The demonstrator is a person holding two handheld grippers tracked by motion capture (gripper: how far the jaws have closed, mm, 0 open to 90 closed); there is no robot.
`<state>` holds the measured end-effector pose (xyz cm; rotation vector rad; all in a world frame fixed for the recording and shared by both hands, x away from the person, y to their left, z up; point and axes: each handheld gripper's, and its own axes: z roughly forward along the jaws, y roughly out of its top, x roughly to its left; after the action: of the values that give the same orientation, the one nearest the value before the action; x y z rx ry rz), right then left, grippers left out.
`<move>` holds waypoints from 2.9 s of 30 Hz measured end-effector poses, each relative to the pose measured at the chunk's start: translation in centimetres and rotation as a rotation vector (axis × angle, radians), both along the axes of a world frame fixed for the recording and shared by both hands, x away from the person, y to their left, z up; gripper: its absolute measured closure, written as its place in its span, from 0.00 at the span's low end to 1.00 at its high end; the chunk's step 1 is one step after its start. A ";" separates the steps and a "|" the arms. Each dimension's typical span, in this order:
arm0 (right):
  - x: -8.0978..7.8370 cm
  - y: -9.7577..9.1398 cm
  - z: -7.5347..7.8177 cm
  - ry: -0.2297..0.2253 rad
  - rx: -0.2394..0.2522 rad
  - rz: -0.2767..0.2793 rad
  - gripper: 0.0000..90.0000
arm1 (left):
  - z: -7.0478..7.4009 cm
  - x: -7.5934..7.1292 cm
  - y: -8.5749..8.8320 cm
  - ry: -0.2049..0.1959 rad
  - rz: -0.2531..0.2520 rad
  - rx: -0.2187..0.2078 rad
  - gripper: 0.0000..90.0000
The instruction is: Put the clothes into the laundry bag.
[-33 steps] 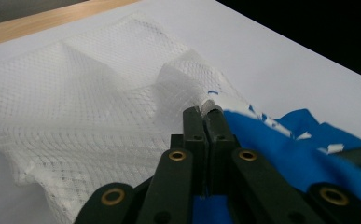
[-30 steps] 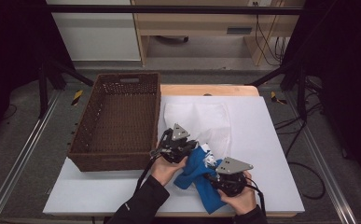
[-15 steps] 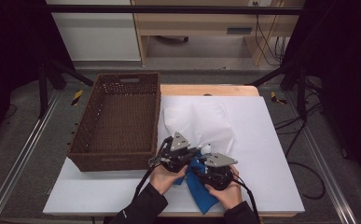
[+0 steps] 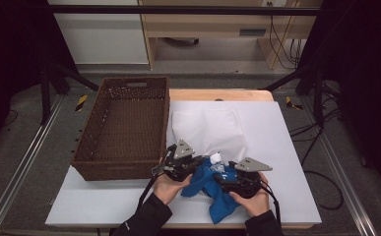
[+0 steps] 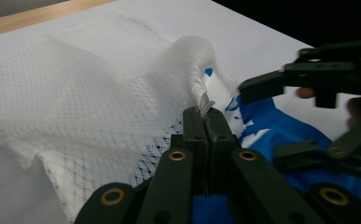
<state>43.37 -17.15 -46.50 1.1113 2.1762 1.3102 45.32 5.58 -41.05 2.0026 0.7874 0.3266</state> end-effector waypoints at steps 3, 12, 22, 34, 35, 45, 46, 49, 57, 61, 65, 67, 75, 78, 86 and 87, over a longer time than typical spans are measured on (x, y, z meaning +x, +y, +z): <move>1.0 0.8 -1.1 0.056 0.010 0.042 0.55 | -0.1 -0.3 -0.2 -0.013 -0.007 0.011 0.99; -1.3 1.5 0.7 -0.028 -0.030 0.133 0.93 | 0.1 0.5 0.0 0.012 0.018 0.000 0.99; 1.8 3.8 0.1 -0.027 -0.096 -0.038 0.85 | 0.5 -0.9 -0.2 -0.029 -0.006 -0.001 0.99; -2.4 0.1 1.9 -0.083 0.021 0.017 0.34 | -0.9 -0.1 1.0 -0.001 0.033 0.003 0.98; -2.4 0.1 1.9 -0.083 0.021 0.017 0.34 | -0.9 -0.1 1.0 -0.001 0.033 0.003 0.98; -0.8 0.9 -1.7 0.084 -0.055 -0.001 0.74 | -0.8 -0.2 1.0 -0.008 0.030 0.003 0.98; -0.9 0.9 -1.5 0.090 -0.058 0.002 0.79 | -0.8 -0.2 1.1 -0.008 0.031 -0.002 0.98; -1.1 0.7 -0.7 0.075 -0.044 0.014 0.83 | -0.7 -0.3 1.1 -0.010 0.029 -0.004 0.98; -0.7 3.5 2.3 -0.047 -0.008 0.025 0.82 | 1.0 -1.1 1.1 -0.045 0.014 -0.040 0.98; 1.1 4.7 0.7 -0.044 -0.046 -0.052 0.81 | 1.1 -1.4 1.1 -0.037 -0.003 -0.045 0.99; 2.6 4.5 -1.5 -0.013 -0.058 -0.123 0.77 | 0.3 -1.3 1.3 -0.021 0.000 -0.033 0.99; 2.4 4.2 -1.2 -0.011 -0.047 -0.110 0.69 | -0.1 -1.0 1.5 -0.012 0.010 -0.030 0.98; -1.5 1.1 0.7 -0.068 0.009 -0.017 0.35 | -0.8 -0.5 1.5 -0.005 0.027 -0.006 0.98; -2.3 0.0 0.4 -0.064 0.003 -0.030 0.31 | -0.9 -0.5 1.4 -0.008 0.031 -0.002 0.98; -1.0 1.6 -2.3 0.046 -0.095 -0.033 0.72 | -1.0 -0.5 1.3 -0.011 0.030 -0.004 0.98; -0.8 1.7 -2.4 0.057 -0.108 -0.046 0.84 | -1.0 -0.5 1.3 -0.013 0.032 -0.002 0.98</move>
<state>42.55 -15.49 -48.91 1.1621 2.2201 1.1407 44.79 6.85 -42.05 1.9858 0.8117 0.3564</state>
